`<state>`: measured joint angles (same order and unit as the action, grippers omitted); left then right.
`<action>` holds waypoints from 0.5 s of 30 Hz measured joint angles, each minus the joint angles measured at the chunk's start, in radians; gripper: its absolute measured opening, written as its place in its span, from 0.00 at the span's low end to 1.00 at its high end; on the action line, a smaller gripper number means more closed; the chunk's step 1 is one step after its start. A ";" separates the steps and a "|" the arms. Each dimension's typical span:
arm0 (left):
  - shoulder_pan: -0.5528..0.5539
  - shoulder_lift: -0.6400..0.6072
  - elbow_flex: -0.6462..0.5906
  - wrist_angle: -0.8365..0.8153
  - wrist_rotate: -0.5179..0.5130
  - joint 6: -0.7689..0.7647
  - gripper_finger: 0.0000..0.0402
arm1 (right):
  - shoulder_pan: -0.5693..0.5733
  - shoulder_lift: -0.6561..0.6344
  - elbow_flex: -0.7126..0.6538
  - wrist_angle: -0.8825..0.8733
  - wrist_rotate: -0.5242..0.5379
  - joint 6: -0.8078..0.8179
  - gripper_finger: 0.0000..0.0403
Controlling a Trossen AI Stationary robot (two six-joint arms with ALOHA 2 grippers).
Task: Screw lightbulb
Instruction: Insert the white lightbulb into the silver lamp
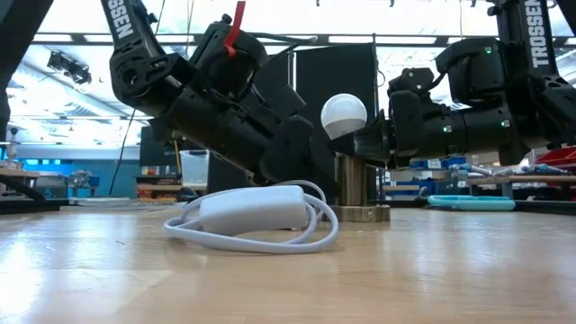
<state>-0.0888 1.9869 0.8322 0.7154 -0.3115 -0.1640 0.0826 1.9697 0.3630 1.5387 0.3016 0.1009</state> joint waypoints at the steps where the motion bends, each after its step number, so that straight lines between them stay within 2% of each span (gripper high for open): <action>1: 0.002 0.000 0.000 0.008 0.001 0.004 0.66 | 0.000 0.000 0.000 0.000 0.000 0.000 0.42; 7: 0.026 0.000 0.000 0.067 0.006 0.029 0.66 | 0.000 0.000 0.000 0.000 0.000 0.000 0.42; 11: 0.048 0.012 0.001 0.097 0.045 0.029 0.66 | 0.000 0.000 0.000 0.000 0.000 0.000 0.42; 15: 0.051 0.043 0.020 0.141 0.059 0.025 0.62 | 0.000 0.000 0.000 0.000 0.000 0.000 0.42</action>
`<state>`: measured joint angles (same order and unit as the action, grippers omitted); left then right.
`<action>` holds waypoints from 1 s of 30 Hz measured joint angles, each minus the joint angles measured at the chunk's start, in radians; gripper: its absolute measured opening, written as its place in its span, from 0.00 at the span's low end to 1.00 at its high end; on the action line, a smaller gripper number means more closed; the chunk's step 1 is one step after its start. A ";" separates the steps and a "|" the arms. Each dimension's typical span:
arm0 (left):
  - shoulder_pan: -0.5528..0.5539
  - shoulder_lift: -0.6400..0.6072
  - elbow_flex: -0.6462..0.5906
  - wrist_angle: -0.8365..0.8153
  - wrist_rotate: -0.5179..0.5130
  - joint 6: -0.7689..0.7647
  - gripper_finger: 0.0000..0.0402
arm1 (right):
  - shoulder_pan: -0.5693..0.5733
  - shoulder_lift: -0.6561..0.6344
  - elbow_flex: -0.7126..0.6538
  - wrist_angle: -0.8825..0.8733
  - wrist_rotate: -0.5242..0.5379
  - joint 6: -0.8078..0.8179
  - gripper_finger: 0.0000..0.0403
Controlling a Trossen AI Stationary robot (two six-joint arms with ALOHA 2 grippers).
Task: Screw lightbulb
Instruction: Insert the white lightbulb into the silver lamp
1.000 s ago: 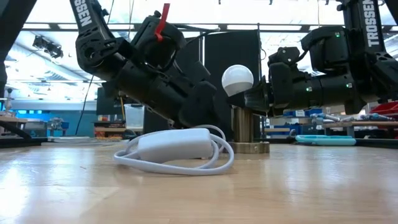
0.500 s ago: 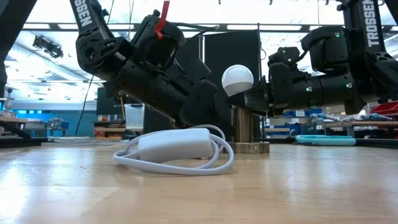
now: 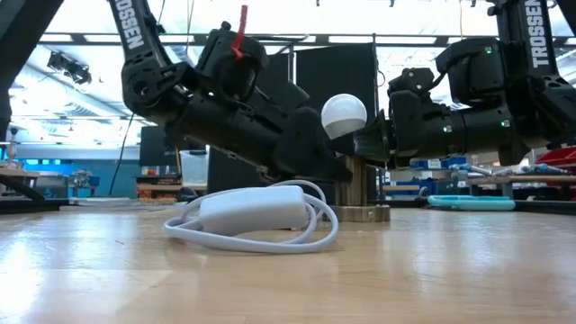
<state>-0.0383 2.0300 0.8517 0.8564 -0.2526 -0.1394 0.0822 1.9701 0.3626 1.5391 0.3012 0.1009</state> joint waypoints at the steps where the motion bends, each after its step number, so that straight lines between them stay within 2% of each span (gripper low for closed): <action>1: 0.000 0.004 0.002 -0.009 0.001 0.000 0.60 | 0.000 0.000 0.001 0.000 0.000 0.000 0.42; 9: 0.001 0.064 0.064 -0.008 0.005 -0.003 0.52 | 0.000 0.001 0.001 0.009 0.001 0.000 0.42; 26: -0.001 0.064 0.063 -0.016 -0.037 -0.026 0.51 | 0.010 0.000 -0.001 -0.005 -0.001 0.008 0.42; 30: -0.001 0.064 0.063 -0.018 -0.047 -0.036 0.51 | 0.031 -0.001 0.001 -0.017 0.045 0.010 0.42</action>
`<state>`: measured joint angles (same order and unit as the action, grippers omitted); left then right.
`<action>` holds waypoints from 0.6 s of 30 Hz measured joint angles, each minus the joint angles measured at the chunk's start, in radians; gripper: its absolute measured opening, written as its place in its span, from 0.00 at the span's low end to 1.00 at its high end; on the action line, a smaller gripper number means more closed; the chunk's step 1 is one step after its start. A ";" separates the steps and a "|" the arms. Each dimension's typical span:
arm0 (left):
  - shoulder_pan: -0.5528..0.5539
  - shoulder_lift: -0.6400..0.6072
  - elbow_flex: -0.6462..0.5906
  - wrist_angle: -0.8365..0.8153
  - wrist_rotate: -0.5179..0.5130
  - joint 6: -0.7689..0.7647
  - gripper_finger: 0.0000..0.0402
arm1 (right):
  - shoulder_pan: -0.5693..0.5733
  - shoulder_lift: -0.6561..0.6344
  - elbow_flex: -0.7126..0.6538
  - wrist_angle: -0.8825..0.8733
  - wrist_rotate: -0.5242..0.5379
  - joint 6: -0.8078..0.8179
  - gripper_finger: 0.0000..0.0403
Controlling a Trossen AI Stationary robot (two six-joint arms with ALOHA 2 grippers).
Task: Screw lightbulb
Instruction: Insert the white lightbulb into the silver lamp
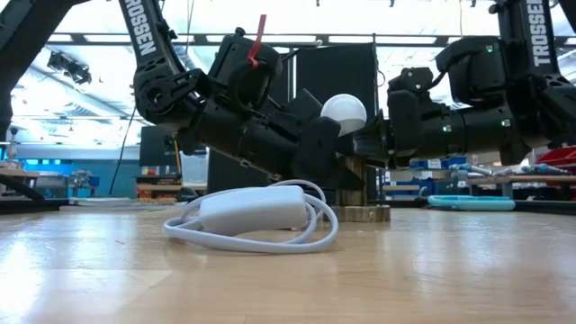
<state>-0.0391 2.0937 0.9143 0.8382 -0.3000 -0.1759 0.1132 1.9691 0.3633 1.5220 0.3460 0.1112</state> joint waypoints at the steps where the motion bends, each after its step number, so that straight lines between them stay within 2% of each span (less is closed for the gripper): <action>1: 0.000 0.000 0.000 -0.001 -0.005 -0.008 0.51 | 0.007 -0.001 0.000 -0.006 0.017 0.000 0.42; 10: -0.001 0.000 0.000 -0.006 -0.045 -0.042 0.51 | 0.082 -0.001 0.015 -0.038 0.202 0.051 0.42; 18: -0.003 0.000 -0.002 -0.008 -0.074 -0.064 0.51 | 0.150 -0.002 0.132 -0.246 0.428 0.146 0.42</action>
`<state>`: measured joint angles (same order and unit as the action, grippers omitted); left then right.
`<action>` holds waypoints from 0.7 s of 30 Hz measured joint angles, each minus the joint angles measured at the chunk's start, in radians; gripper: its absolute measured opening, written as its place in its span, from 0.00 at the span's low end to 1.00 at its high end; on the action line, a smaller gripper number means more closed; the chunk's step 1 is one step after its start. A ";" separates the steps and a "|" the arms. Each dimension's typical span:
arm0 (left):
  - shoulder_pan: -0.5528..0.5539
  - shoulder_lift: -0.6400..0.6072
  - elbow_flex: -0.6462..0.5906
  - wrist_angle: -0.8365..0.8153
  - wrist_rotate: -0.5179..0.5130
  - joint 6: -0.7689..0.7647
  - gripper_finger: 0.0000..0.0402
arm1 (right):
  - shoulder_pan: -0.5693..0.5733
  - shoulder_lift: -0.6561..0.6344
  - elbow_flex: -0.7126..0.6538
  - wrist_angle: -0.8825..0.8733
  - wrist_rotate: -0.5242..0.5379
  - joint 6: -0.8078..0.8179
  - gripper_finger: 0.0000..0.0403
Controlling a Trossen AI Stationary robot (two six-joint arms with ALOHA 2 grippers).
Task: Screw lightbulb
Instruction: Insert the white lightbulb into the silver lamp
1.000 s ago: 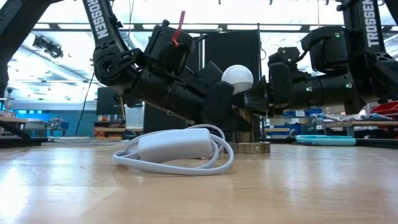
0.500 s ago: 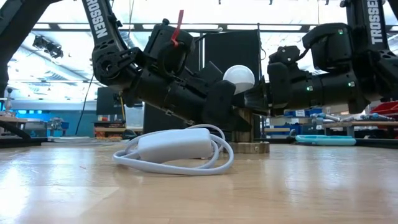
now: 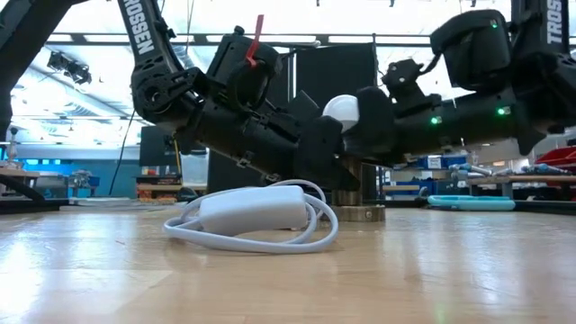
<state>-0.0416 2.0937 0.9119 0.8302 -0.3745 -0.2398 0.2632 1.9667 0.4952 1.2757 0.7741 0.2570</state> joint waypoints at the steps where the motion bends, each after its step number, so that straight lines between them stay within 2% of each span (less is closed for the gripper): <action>1: -0.001 0.000 0.000 0.000 -0.003 0.000 0.51 | 0.009 0.001 0.013 -0.020 0.026 0.003 0.42; 5: -0.002 0.000 0.000 0.000 -0.006 0.000 0.51 | 0.042 -0.010 0.063 -0.128 0.131 0.044 0.42; 11: -0.002 0.000 -0.002 0.000 -0.006 0.005 0.51 | 0.065 -0.056 0.144 -0.434 0.209 0.174 0.42; 16: -0.002 0.001 0.000 0.002 -0.014 -0.002 0.51 | 0.069 -0.098 0.130 -0.458 0.199 0.160 0.45; 21: -0.002 0.002 0.001 0.005 -0.020 -0.003 0.51 | 0.059 -0.157 0.084 -0.457 0.086 0.116 0.56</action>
<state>-0.0433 2.0953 0.9127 0.8351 -0.3942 -0.2423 0.3223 1.8096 0.5790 0.8184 0.8601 0.3726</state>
